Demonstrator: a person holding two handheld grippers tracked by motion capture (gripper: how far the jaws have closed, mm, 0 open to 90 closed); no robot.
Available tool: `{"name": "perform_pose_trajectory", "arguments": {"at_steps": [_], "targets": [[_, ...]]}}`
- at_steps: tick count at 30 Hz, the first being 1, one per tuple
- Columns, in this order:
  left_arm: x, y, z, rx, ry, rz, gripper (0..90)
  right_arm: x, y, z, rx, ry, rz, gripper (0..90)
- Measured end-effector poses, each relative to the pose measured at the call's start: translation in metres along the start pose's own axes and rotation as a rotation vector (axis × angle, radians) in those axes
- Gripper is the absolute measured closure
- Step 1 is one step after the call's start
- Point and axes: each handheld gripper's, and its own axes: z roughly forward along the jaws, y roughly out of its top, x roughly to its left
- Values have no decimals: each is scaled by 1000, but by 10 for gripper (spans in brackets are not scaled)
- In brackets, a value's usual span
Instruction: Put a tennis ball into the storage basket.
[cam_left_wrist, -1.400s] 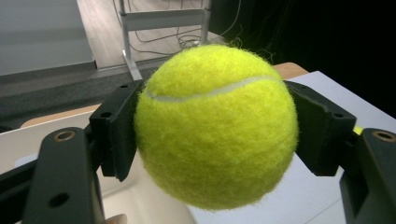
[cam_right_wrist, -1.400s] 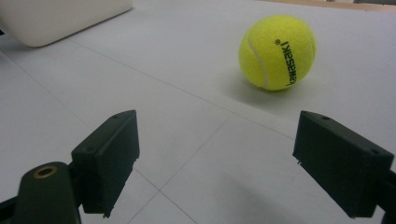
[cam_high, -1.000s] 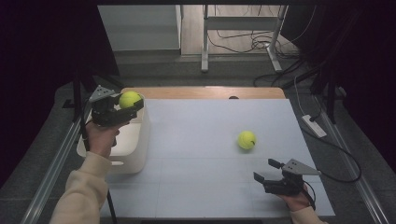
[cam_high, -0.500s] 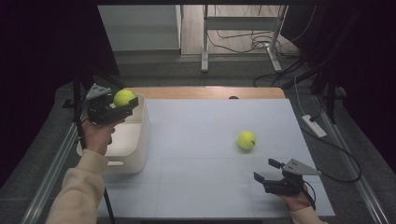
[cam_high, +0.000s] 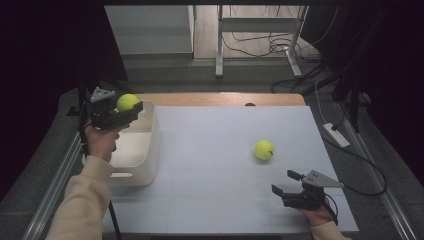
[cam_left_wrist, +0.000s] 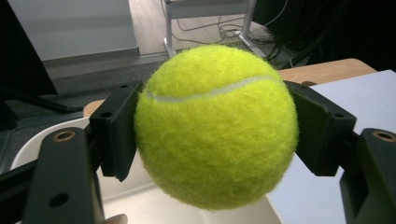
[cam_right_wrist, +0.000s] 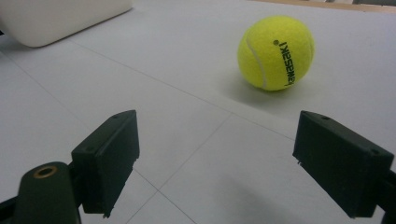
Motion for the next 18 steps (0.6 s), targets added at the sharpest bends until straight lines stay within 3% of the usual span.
{"name": "perform_pose_trajectory", "arguments": {"at_steps": [18], "targets": [[14,0,14,47,68,-15,266,0,0,-1,-3,3,-7,144]]}}
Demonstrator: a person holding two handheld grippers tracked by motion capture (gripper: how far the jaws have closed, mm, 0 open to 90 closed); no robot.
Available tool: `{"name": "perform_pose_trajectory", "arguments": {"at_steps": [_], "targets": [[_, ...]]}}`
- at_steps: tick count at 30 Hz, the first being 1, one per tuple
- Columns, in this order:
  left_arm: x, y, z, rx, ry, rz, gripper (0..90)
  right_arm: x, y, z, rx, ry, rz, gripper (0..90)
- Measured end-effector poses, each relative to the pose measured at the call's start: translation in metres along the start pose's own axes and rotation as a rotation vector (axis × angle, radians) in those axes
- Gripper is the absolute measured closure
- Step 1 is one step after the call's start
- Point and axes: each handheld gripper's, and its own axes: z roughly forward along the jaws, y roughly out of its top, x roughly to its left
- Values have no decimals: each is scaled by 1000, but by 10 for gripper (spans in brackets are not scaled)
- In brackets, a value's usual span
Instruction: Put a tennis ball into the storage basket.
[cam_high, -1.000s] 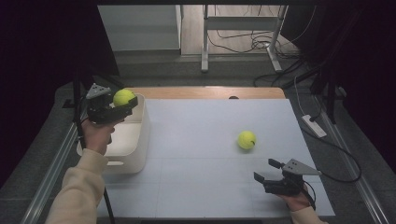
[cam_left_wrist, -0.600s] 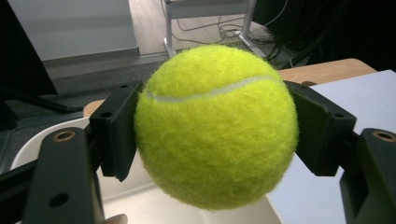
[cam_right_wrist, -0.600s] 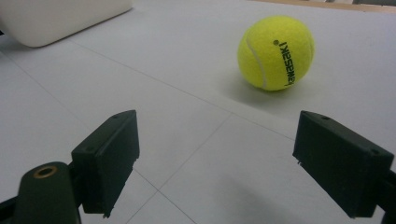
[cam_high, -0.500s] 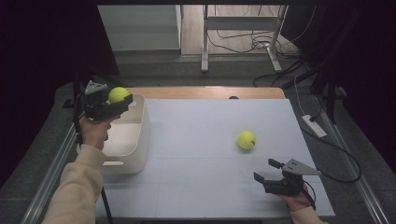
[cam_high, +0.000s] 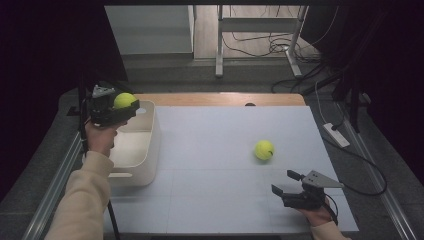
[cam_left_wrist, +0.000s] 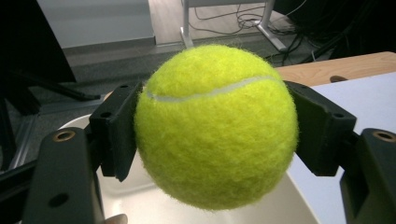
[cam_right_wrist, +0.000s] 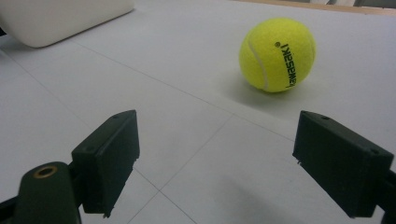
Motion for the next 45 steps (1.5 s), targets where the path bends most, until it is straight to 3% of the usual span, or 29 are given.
{"name": "perform_pose_trajectory", "arguments": {"at_steps": [8,25,45], "targets": [[9,-2,10,36,27,-27,266,-1,0,1,0,4,2,144],[14,-7,26,119,71,-11,265,-1,-1,0,2,2,2,143],[29,-15,42,209,119,-28,264,-2,-1,1,6,2,7,144]]}}
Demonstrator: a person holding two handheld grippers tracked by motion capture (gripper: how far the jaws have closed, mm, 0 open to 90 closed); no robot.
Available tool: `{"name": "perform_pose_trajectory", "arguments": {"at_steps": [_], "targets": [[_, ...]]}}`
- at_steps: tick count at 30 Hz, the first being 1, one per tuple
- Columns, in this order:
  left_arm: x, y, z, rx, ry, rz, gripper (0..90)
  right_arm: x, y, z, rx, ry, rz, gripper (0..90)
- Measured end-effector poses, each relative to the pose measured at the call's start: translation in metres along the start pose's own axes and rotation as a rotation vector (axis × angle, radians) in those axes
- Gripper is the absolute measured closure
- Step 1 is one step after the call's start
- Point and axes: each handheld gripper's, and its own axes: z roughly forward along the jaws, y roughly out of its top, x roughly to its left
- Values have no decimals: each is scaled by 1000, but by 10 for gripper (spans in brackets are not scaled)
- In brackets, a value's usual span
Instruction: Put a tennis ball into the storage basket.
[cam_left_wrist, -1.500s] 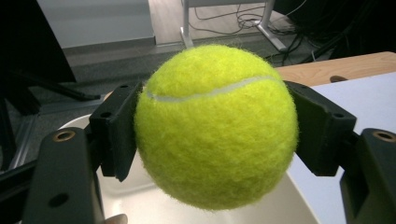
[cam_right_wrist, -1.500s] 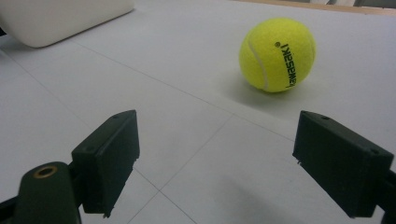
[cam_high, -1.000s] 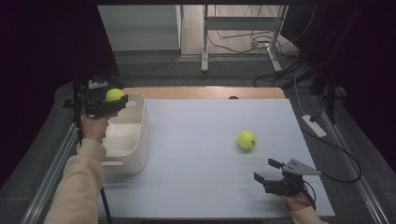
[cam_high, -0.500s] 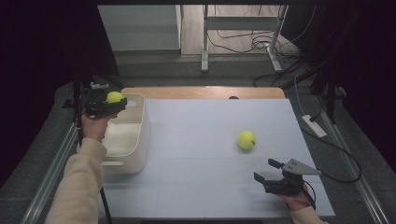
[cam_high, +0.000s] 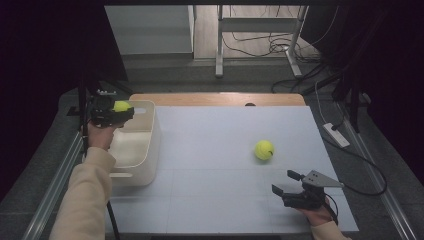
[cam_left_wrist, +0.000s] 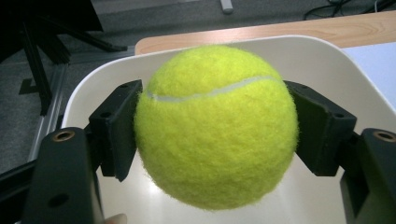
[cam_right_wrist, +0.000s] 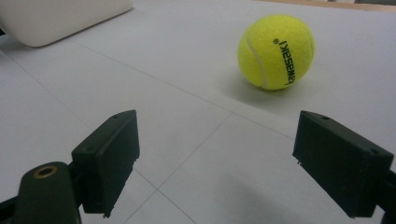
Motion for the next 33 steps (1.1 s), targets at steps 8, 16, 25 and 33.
{"name": "perform_pose_trajectory", "arguments": {"at_steps": [8,16,25,33], "targets": [[1,-1,6,43,5,-2,263,0,0,0,2,1,-1,144],[1,-3,13,101,8,9,263,0,0,1,6,-2,2,144],[3,-6,16,129,23,19,261,0,0,0,6,-6,1,145],[3,-6,14,121,28,19,257,0,0,0,6,-5,2,145]]}}
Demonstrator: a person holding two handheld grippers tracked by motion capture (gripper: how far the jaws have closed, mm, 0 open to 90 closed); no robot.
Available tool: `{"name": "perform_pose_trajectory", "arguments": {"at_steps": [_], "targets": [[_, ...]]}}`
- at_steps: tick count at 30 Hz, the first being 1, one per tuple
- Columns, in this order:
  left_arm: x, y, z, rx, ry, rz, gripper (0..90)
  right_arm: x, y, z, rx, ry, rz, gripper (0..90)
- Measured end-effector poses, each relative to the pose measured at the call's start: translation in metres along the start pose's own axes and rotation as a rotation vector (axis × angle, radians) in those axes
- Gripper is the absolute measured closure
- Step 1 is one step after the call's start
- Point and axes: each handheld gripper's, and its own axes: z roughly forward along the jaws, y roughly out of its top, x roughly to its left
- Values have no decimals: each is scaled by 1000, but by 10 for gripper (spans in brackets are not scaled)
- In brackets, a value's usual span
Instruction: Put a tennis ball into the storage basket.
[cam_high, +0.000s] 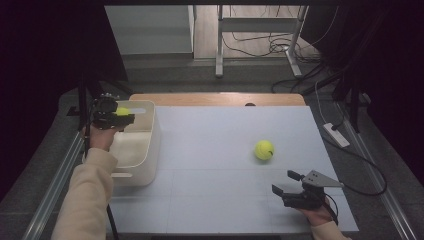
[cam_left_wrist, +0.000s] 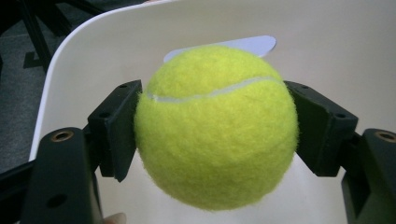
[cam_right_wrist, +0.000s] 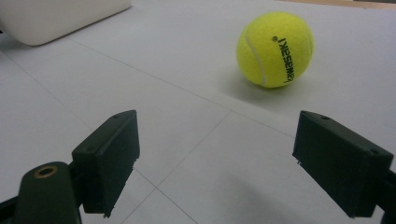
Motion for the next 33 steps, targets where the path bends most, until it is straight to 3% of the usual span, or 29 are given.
{"name": "perform_pose_trajectory", "arguments": {"at_steps": [4,10,30,33], "targets": [[0,0,-1,-9,-7,-8,237,0,0,0,-2,0,0,145],[-2,1,-10,-77,-24,-26,132,0,0,-1,-3,-2,-1,145],[-23,-9,-44,-186,-291,30,119,0,0,-3,-9,-4,11,146],[-27,-11,-47,-194,-311,43,119,0,-1,-5,-13,-6,16,146]]}}
